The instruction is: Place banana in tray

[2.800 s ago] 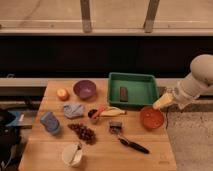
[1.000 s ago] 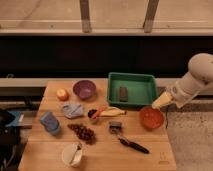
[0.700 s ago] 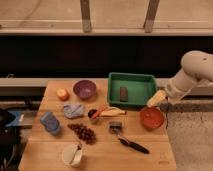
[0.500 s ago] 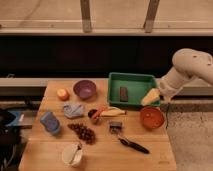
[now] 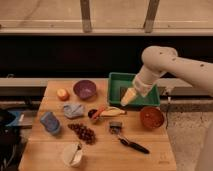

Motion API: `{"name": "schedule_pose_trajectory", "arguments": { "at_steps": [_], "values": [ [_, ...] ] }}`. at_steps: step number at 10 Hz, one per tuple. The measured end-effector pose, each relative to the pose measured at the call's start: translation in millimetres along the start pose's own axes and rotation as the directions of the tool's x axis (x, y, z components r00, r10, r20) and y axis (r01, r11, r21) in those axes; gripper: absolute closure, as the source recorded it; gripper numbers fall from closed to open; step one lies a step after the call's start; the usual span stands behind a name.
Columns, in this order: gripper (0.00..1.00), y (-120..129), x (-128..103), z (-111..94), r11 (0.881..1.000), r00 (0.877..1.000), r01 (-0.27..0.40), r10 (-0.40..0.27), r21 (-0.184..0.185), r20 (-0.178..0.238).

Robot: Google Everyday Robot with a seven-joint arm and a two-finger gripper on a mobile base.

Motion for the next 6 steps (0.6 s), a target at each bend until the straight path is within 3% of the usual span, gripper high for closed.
{"name": "schedule_pose_trajectory", "arguments": {
  "at_steps": [4, 6],
  "values": [
    [0.20, -1.5, 2.3, 0.0, 1.000, 1.000, 0.007, -0.007, 0.005, -0.008],
    [0.20, -3.2, 8.9, 7.6, 1.000, 0.999, 0.013, -0.012, 0.024, -0.040]
  ]
}}
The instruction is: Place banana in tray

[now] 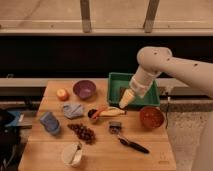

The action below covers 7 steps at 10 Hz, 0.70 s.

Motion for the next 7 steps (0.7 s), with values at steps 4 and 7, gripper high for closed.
{"name": "schedule_pose_trajectory", "arguments": {
  "at_steps": [4, 7],
  "values": [
    [0.20, 8.3, -23.0, 49.3, 0.997, 0.997, 0.075, -0.075, 0.001, -0.017],
    [0.20, 14.9, -41.7, 63.6, 0.992, 0.991, 0.128, -0.129, 0.004, 0.030]
  ]
}}
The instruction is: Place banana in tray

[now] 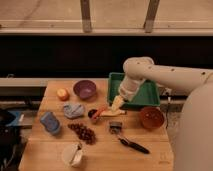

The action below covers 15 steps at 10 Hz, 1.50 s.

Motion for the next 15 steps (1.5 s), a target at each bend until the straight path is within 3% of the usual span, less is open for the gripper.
{"name": "schedule_pose_trajectory", "arguments": {
  "at_steps": [5, 10, 15],
  "values": [
    [0.20, -0.3, -1.6, 0.5, 1.000, 1.000, -0.004, 0.004, 0.008, 0.005],
    [0.20, 10.7, -4.9, 49.2, 1.000, 0.992, 0.017, -0.017, -0.007, -0.125],
    [0.20, 1.0, 1.3, 82.8, 0.999, 0.982, -0.004, -0.002, -0.032, -0.189]
  ]
}}
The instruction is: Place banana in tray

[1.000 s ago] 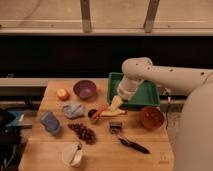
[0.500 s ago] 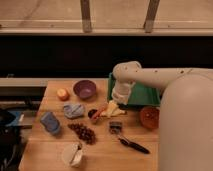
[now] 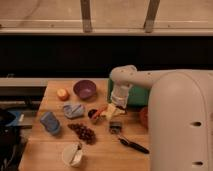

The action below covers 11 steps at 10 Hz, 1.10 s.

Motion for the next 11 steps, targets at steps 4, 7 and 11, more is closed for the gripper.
{"name": "schedule_pose_trajectory", "arguments": {
  "at_steps": [4, 7, 11],
  "values": [
    [0.20, -9.7, -10.0, 6.5, 1.000, 1.000, -0.002, 0.002, -0.011, 0.026],
    [0.20, -11.2, -20.5, 11.4, 1.000, 1.000, 0.019, -0.019, 0.006, 0.023],
    [0.20, -8.9, -26.4, 27.8, 1.000, 1.000, 0.031, -0.031, -0.005, 0.002]
  ]
}}
